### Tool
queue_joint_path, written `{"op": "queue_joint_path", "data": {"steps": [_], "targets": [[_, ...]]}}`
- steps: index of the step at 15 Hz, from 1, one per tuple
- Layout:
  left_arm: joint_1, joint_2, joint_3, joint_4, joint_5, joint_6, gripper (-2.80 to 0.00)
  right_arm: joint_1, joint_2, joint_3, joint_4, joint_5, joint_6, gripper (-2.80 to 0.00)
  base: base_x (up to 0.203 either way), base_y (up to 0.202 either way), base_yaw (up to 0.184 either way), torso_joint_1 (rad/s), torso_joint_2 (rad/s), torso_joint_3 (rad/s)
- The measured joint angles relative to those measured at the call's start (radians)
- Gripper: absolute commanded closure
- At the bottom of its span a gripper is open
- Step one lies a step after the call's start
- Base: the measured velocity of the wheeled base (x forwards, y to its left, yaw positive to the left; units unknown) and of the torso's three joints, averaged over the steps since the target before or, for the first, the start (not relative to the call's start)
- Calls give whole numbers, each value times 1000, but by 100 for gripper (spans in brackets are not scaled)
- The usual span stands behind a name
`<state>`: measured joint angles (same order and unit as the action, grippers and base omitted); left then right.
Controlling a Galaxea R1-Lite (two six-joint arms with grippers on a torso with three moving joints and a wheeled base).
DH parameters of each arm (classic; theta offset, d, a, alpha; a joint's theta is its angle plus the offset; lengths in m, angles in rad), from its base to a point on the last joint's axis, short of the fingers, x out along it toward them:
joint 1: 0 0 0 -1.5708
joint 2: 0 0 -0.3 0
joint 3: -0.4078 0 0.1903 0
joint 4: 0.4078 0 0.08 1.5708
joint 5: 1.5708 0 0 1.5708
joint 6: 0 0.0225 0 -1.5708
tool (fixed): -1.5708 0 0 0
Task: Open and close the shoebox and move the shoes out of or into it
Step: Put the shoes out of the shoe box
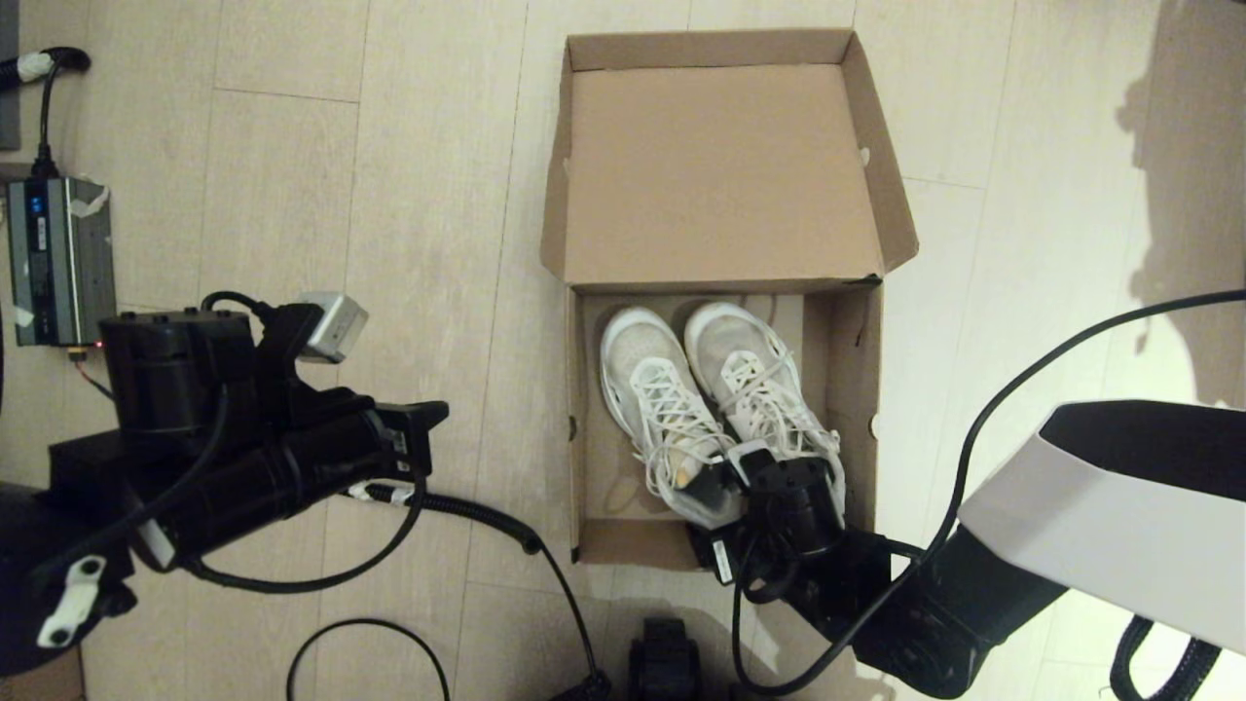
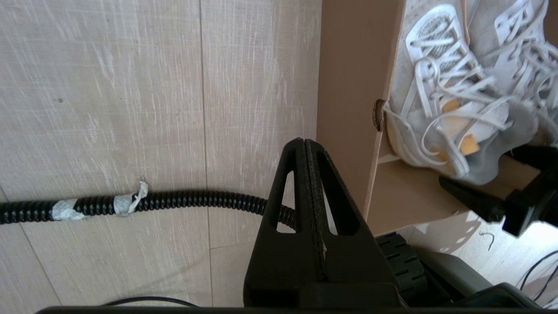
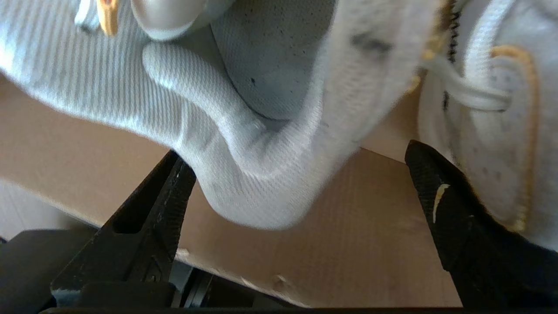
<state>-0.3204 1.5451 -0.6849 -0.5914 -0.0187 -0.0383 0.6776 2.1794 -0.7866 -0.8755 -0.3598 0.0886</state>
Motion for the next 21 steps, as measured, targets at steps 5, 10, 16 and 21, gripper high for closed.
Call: {"op": "queue_joint_path", "data": {"steps": [5, 10, 16, 21], "targets": [[1, -8, 5, 0, 1, -1, 0, -1, -72, 10, 38, 5, 1, 0, 0, 0, 0, 0, 0, 0], [1, -30, 7, 0, 3, -1, 0, 6, -274, 17, 232, 22, 9, 0, 0, 0, 0, 0, 0, 0], [1, -50, 7, 0, 13, -4, 0, 3, -423, 13, 336, 16, 5, 0, 0, 0, 0, 0, 0, 0], [1, -48, 9, 0, 10, -4, 0, -1, -413, 0, 331, 13, 11, -280, 0, 0, 0, 0, 0, 0]]}}
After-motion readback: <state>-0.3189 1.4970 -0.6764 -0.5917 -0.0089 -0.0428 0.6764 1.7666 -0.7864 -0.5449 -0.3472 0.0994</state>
